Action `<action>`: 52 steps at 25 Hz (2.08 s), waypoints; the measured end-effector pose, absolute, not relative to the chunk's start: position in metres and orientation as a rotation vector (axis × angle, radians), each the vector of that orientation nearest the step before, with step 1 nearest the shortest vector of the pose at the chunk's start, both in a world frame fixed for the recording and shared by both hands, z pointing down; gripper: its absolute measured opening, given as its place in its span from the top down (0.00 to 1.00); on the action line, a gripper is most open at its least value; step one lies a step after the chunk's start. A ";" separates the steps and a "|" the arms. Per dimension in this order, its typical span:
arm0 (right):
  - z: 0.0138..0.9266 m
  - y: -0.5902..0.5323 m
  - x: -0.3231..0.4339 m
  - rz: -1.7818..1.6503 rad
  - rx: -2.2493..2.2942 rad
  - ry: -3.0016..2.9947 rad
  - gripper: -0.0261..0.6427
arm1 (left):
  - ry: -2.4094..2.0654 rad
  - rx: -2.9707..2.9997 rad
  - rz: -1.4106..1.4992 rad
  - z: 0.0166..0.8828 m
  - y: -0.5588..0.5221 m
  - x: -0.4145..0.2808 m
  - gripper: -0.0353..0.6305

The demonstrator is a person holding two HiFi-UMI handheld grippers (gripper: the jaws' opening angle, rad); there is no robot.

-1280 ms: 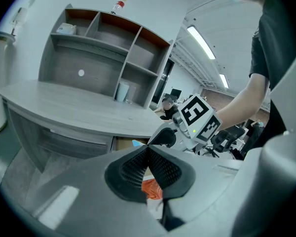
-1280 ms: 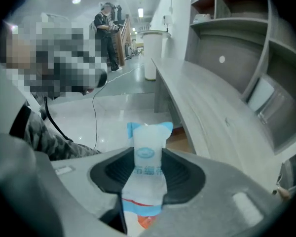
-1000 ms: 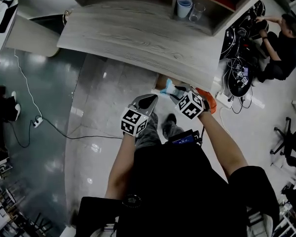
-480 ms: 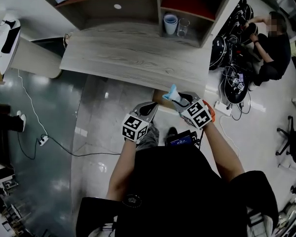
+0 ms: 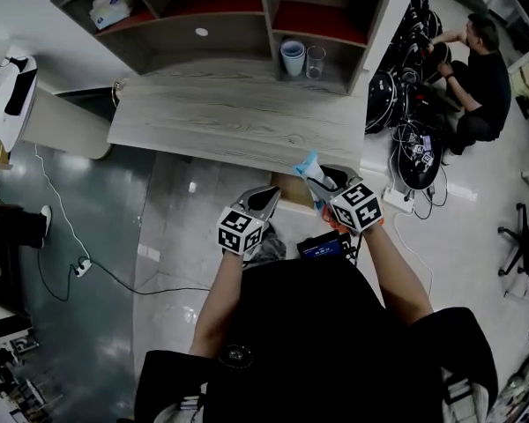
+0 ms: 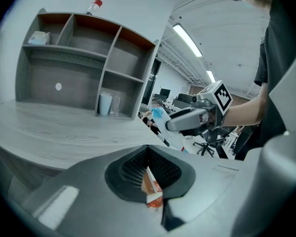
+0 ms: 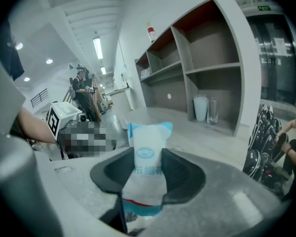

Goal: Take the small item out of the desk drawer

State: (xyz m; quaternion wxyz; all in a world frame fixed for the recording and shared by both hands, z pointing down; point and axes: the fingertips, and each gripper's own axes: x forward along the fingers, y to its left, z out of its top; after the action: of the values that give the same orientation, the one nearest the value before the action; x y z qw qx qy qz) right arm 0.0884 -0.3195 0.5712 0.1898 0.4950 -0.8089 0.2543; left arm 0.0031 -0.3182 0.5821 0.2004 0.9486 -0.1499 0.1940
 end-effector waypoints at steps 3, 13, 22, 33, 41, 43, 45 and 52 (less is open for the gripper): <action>0.568 -0.322 0.089 0.760 1.409 -2.306 0.70 | -0.423 2.656 0.532 0.579 -0.321 0.005 0.95; 0.571 -0.313 0.095 0.803 1.384 -2.332 0.70 | -0.469 2.645 0.527 0.579 -0.313 0.006 0.94; 0.577 -0.293 0.102 0.836 1.323 -2.366 0.70 | -0.617 2.588 0.480 0.578 -0.291 -0.015 0.95; 0.572 -0.271 0.089 0.844 1.312 -2.391 0.70 | -0.662 2.571 0.480 0.573 -0.256 -0.036 0.95; 0.568 -0.238 0.075 0.844 1.363 -2.374 0.70 | -0.658 2.583 0.440 0.570 -0.222 -0.058 0.95; 0.566 -0.226 0.069 0.835 1.366 -2.366 0.70 | -0.662 2.572 0.435 0.573 -0.208 -0.067 0.95; 0.564 -0.213 0.062 0.825 1.372 -2.358 0.70 | -0.672 2.561 0.420 0.575 -0.195 -0.078 0.95; 0.558 -0.166 0.039 0.797 1.387 -2.344 0.70 | -0.645 2.549 0.402 0.582 -0.144 -0.094 0.95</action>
State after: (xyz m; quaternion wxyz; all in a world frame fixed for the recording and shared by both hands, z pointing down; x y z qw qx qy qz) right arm 0.0394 -0.1664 0.5578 0.1515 0.4831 -0.8164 0.2777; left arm -0.0944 -0.1439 0.5818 0.2384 0.9307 -0.2354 0.1466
